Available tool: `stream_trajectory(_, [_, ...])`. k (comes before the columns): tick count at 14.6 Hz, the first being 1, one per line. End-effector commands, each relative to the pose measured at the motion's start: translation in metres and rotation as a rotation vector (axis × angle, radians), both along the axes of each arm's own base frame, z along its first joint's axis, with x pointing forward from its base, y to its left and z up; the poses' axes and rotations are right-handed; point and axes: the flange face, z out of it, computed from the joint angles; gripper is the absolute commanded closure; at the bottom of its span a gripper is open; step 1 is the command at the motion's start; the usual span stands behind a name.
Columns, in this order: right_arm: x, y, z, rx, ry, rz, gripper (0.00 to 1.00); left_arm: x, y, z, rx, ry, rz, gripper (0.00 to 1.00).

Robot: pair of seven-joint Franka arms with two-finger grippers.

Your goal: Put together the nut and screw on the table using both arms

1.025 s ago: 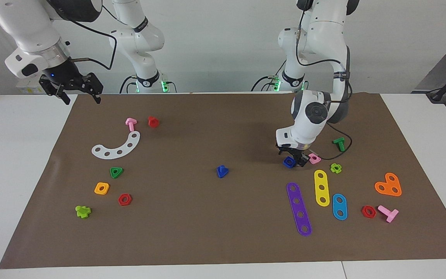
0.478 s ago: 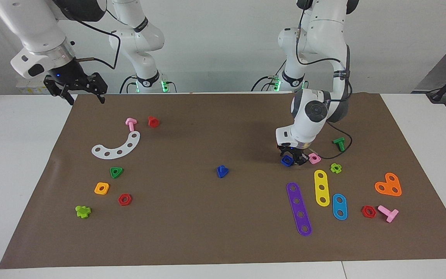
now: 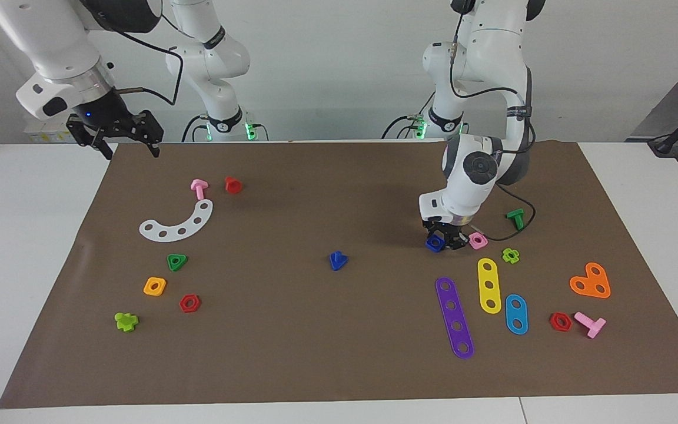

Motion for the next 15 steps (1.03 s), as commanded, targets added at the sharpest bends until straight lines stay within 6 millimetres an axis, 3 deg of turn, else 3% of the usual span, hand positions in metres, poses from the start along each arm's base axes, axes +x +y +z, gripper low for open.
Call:
stream_trajectory(1, [-0.002,0.000,0.001,0.016,-0.001,0.015,0.00,-0.010,0.004,-0.001,0.017,-0.004,0.050,0.83])
stream_trajectory(4, [-0.002,0.000,0.001,0.017,-0.001,0.017,0.00,-0.001,0.009,0.005,0.020,-0.015,0.178,0.87])
stream_trajectory(6, [-0.002,0.000,0.001,0.017,-0.001,0.017,0.00,0.013,0.005,0.020,0.021,-0.030,0.376,0.87])
stream_trajectory(9, [-0.002,0.000,0.001,0.017,-0.001,0.017,0.00,0.032,-0.004,0.041,0.022,0.006,0.539,0.90])
stream_trajectory(12, [-0.002,0.000,0.001,0.017,-0.001,0.017,0.00,0.042,-0.028,0.060,0.012,0.016,0.714,0.92])
stream_trajectory(15, [-0.002,0.000,0.001,0.017,-0.001,0.017,0.00,0.032,-0.081,0.075,-0.004,0.011,0.774,0.94])
